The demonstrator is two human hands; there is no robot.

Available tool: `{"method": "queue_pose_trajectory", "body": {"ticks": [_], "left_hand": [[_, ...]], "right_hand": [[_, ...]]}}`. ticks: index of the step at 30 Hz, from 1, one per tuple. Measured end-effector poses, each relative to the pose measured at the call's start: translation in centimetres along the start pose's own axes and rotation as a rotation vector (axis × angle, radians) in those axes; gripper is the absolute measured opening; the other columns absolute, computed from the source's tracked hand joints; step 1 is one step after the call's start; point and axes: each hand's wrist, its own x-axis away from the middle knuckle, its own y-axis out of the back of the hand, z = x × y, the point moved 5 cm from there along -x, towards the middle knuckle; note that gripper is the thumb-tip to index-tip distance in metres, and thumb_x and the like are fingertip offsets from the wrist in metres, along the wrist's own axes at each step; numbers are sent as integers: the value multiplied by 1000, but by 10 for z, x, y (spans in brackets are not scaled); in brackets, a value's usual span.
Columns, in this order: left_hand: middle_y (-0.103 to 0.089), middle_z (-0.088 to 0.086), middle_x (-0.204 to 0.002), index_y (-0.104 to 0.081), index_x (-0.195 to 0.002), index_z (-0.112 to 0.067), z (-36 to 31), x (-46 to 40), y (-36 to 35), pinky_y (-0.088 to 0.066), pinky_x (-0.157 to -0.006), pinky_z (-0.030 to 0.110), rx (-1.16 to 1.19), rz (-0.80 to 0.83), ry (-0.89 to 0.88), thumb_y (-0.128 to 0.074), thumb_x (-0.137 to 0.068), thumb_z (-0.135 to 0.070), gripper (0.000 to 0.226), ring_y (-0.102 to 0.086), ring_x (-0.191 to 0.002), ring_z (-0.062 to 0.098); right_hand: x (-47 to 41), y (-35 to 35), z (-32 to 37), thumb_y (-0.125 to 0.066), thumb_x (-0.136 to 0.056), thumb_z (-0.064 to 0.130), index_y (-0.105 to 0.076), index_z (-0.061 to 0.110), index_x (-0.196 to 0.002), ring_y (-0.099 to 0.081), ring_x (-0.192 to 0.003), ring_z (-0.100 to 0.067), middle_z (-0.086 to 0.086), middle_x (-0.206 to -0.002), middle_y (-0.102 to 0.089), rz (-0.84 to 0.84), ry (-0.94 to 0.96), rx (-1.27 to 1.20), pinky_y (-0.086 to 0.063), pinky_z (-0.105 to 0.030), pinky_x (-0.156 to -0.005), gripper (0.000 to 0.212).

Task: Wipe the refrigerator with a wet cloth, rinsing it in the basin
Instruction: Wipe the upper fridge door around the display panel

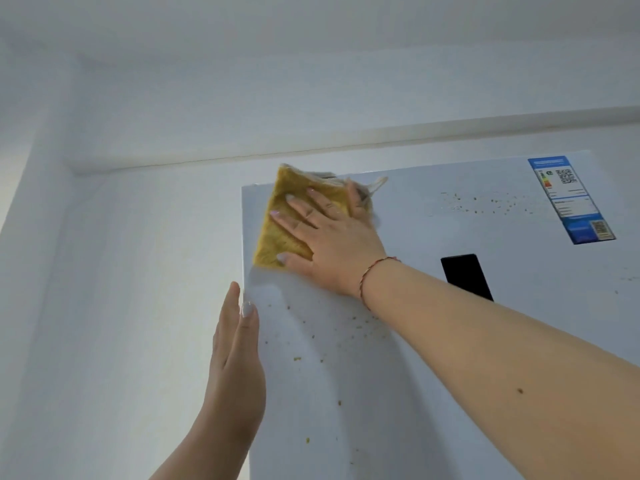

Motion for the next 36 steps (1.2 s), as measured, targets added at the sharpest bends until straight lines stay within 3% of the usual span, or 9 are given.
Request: {"method": "queue_pose_trajectory", "body": {"ticks": [6, 9, 13, 16, 20, 28, 31, 33, 36], "left_hand": [[-36, -30, -147, -37, -131, -63, 1, -2, -3, -26, -115, 47, -66, 13, -64, -40, -74, -80, 59, -31, -140, 2], [-35, -16, -152, -27, -147, -38, 4, -3, -6, -26, -115, 49, -64, 7, -48, -41, -81, -76, 78, -32, -141, 9], [-40, -26, -145, -36, -145, -40, 5, -5, -11, -26, -115, 43, -36, -41, -51, -41, -86, -65, 64, -37, -136, 1], [-42, -27, -144, -37, -143, -43, 6, -9, -11, -25, -115, 44, -57, -42, -40, -41, -78, -75, 73, -37, -136, -1], [-43, -25, -144, -39, -142, -45, 9, -10, -13, -26, -114, 46, -57, -2, -17, -42, -74, -83, 78, -37, -137, 2], [-51, -21, -140, -47, -139, -39, 3, -3, -15, -32, -111, 47, 41, 59, 60, -42, -86, -72, 62, -44, -133, 6], [-51, -26, -134, -42, -143, -34, -2, -1, -16, -36, -106, 34, 133, -14, 81, -39, -96, -56, 52, -46, -124, -4], [-44, -25, -134, -31, -149, -30, -8, 3, -17, -39, -91, 20, 162, -66, 87, -33, -100, -47, 51, -45, -117, -8], [-45, -23, -137, -34, -144, -33, -16, 6, -18, -39, -82, 18, 207, -34, 125, -28, -98, -51, 50, -45, -122, -3]], "right_hand": [[31, -2, -123, -11, -87, 73, 6, 46, -148, 8, -147, -14, 15, -159, 8, 26, -374, -23, 16, -62, -109, 68], [61, -7, -188, -13, -87, 73, 8, 47, -147, 11, -146, -12, 16, -159, 11, 69, -515, -58, 12, -63, -110, 69], [100, -7, -249, -21, -89, 69, 2, 31, -152, 4, -147, -14, 10, -160, 6, 47, -657, -132, 1, -55, -116, 77], [132, -11, -269, -24, -90, 68, -6, 18, -153, 1, -148, -16, 1, -161, 3, -22, -900, -197, -2, -51, -117, 82], [149, -20, -247, -23, -92, 65, -4, 17, -153, 5, -148, -17, -3, -161, 4, -36, -1095, -250, 0, -56, -116, 80], [93, -16, -143, -22, -93, 60, 4, 25, -153, 12, -147, -18, -2, -161, 10, -24, -859, -251, 10, -59, -112, 74], [58, -10, -94, -11, -93, 63, 12, 30, -151, 17, -146, -22, -3, -159, 16, 21, -665, -236, 11, -62, -111, 70], [41, -7, -58, -4, -93, 62, 15, 35, -149, 19, -145, -24, -3, -159, 18, 27, -542, -233, 13, -64, -109, 66], [28, -7, -5, -1, -94, 59, 13, 39, -148, 20, -145, -23, -2, -159, 20, 35, -382, -226, 15, -64, -107, 59]]}}
